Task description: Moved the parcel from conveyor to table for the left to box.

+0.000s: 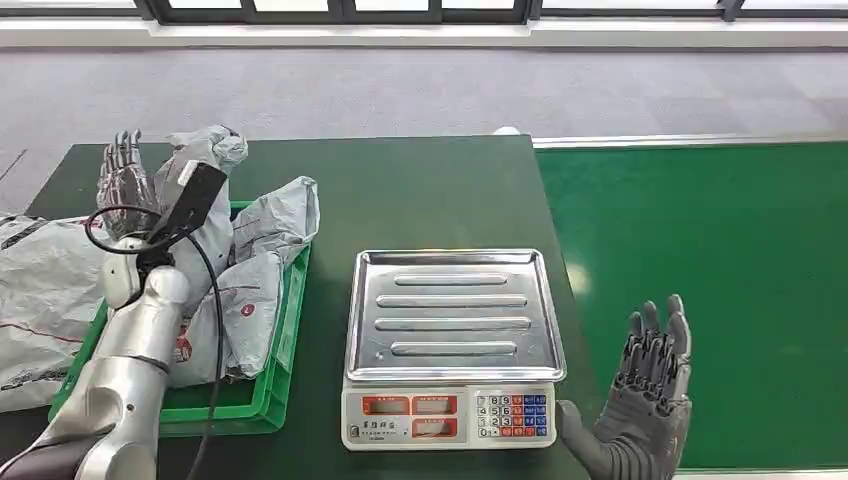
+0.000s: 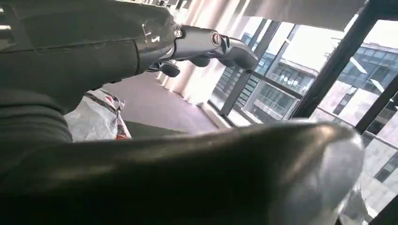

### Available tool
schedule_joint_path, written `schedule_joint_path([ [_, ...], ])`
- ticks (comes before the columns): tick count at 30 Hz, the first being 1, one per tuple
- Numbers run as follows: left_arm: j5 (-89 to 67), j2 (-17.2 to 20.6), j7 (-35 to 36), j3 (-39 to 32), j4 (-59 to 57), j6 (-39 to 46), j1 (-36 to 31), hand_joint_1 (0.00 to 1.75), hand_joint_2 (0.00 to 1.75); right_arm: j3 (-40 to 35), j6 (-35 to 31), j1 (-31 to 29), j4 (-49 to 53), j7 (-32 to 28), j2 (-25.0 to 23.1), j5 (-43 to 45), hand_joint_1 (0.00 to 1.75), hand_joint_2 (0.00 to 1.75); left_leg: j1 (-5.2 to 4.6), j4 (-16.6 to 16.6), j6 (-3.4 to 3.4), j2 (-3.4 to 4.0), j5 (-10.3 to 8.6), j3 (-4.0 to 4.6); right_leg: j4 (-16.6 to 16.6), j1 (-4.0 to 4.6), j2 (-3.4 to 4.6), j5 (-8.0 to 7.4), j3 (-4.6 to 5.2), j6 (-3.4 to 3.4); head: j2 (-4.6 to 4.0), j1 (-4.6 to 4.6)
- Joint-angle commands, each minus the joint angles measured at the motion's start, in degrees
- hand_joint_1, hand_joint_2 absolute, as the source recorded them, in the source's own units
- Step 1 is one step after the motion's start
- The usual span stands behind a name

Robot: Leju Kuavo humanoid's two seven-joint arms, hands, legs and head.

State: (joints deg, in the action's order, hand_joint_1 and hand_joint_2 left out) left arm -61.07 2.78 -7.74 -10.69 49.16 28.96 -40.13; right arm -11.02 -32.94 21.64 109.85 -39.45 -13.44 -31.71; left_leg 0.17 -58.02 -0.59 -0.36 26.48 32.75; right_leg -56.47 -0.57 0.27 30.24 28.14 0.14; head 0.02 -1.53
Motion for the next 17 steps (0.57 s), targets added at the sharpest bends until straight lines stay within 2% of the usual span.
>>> schedule_joint_path([
  [1,28.3,-6.3,-18.1,-1.7,28.7,10.1,15.0,0.00,0.00,1.9,-3.3,0.5,-0.1,0.7,-0.8,-1.6,0.00,1.75,0.01,0.1,0.01,0.10,-0.01,-0.05,0.2,0.01,0.04,-0.05,-0.05,0.01,0.00,0.00],
  [2,33.1,-7.4,-20.6,0.3,33.9,9.0,18.9,0.00,0.00,1.8,-4.4,0.9,0.1,0.8,-0.6,-1.6,0.00,1.75,-0.01,0.2,0.01,0.19,0.00,-0.08,0.2,-0.01,0.13,-0.06,-0.04,0.01,0.00,0.00],
  [4,43.8,-10.8,-30.3,6.3,43.6,8.5,28.1,0.00,0.00,1.3,-5.8,1.7,0.5,0.4,0.3,-0.5,0.00,1.75,-0.07,0.3,0.04,0.22,0.05,-0.25,0.3,-0.07,0.20,-0.03,-0.20,0.05,0.00,0.00],
  [5,48.9,-10.8,-32.3,11.7,48.7,6.5,31.8,0.00,0.00,1.2,-6.5,1.9,0.5,0.1,0.7,-0.1,0.00,1.75,-0.09,0.2,0.06,0.13,0.08,-0.19,0.2,-0.09,0.08,0.03,-0.17,0.04,0.00,0.00],
  [6,50.5,-10.0,-32.3,18.9,52.4,7.5,35.2,0.00,0.00,1.2,-6.7,1.9,0.6,-0.3,1.0,0.7,0.00,1.75,-0.09,0.3,0.06,0.12,0.12,-0.26,0.3,-0.10,0.06,0.04,-0.26,0.03,0.00,0.00],
  [9,54.9,-11.6,-32.3,28.7,52.9,2.6,39.8,0.00,0.00,1.6,-6.9,2.9,1.3,-0.5,1.7,1.9,0.00,1.75,-0.09,0.1,0.06,-0.08,0.21,-0.13,0.3,-0.11,-0.08,0.16,-0.13,0.03,0.00,0.00],
  [10,55.3,-10.6,-32.3,32.6,55.1,1.4,41.2,0.00,0.00,1.5,-6.7,3.0,1.5,-0.5,2.2,2.6,0.00,1.75,-0.10,0.2,0.10,-0.20,0.25,-0.18,0.4,-0.12,-0.22,0.19,-0.22,0.05,0.00,0.00],
  [14,56.9,-10.0,-32.3,34.0,53.1,-1.2,42.3,0.00,0.00,1.6,-7.1,2.9,1.4,-0.5,2.6,2.9,0.00,1.75,-0.10,0.1,0.13,0.05,0.35,-0.06,0.3,-0.09,0.03,0.20,-0.06,0.10,0.00,0.00],
  [16,61.6,-9.7,-31.6,31.7,47.8,-10.4,40.5,0.00,0.00,1.2,-7.0,2.5,1.2,-0.5,3.7,4.5,0.00,1.75,-0.14,0.2,0.10,0.10,0.32,-0.16,0.3,-0.12,0.05,0.17,-0.12,0.07,0.00,0.02],
  [17,63.4,-10.3,-32.2,29.7,46.7,-12.4,40.2,0.00,0.00,1.0,-6.9,2.3,1.0,-0.5,4.0,4.7,0.00,1.75,-0.13,0.2,0.08,0.09,0.27,-0.22,0.4,-0.11,0.04,0.13,-0.17,0.05,0.00,0.02],
])
